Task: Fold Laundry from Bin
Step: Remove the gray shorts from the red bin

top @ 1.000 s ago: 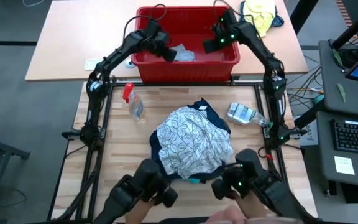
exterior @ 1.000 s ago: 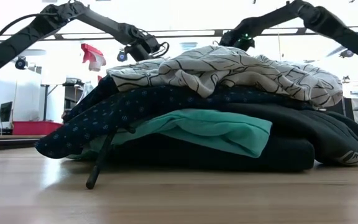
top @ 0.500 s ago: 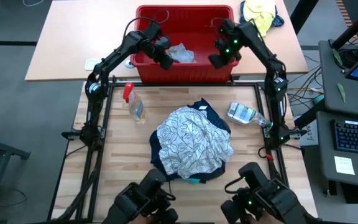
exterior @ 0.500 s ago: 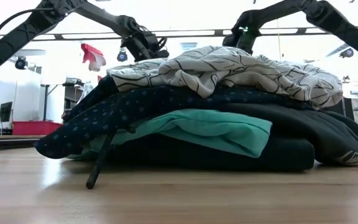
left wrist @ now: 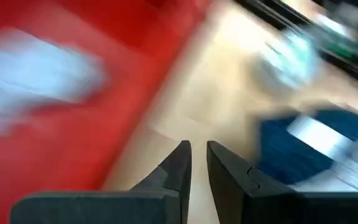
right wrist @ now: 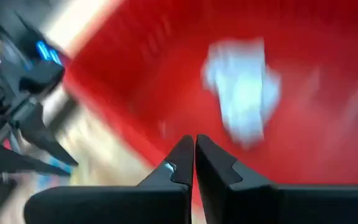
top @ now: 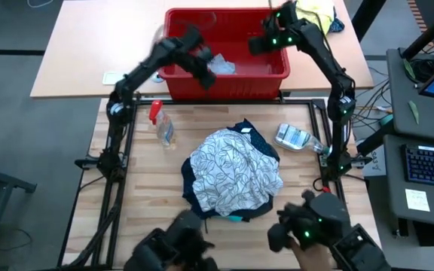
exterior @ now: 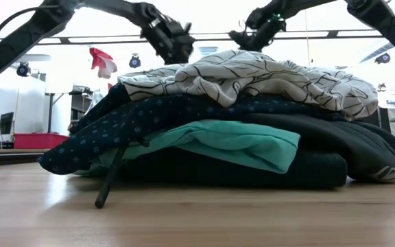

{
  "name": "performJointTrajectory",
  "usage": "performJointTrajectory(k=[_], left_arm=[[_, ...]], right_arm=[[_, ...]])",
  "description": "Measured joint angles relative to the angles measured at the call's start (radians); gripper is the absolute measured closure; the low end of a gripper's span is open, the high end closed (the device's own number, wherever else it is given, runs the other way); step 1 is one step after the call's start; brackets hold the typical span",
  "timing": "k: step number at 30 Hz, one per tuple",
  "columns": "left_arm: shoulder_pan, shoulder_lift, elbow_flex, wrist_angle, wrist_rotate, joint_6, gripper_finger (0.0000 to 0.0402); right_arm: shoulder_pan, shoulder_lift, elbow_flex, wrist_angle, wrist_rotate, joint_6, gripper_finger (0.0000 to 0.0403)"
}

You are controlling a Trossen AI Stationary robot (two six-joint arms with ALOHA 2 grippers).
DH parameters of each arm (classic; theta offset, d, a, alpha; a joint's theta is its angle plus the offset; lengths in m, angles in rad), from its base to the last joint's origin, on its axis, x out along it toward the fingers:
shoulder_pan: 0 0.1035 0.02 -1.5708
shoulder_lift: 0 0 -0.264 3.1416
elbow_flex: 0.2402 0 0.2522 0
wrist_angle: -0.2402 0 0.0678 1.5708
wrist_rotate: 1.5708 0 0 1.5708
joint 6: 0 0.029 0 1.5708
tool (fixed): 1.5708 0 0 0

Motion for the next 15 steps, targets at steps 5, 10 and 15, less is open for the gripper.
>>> performJointTrajectory(k=[5,10,15], left_arm=[[0.076,-0.034,-0.046,0.124,-0.225,0.026,0.0367],[0.104,0.005,-0.109,0.094,-0.290,0.026,0.0396],[0.108,0.020,-0.150,0.115,-0.291,0.040,0.0398]], right_arm=[[-0.001,0.054,-0.003,0.308,0.006,0.025,0.0394],[0.003,0.153,-0.002,0.424,-0.006,0.130,0.0394],[0.008,0.273,-0.001,0.423,0.005,0.141,0.0394]])
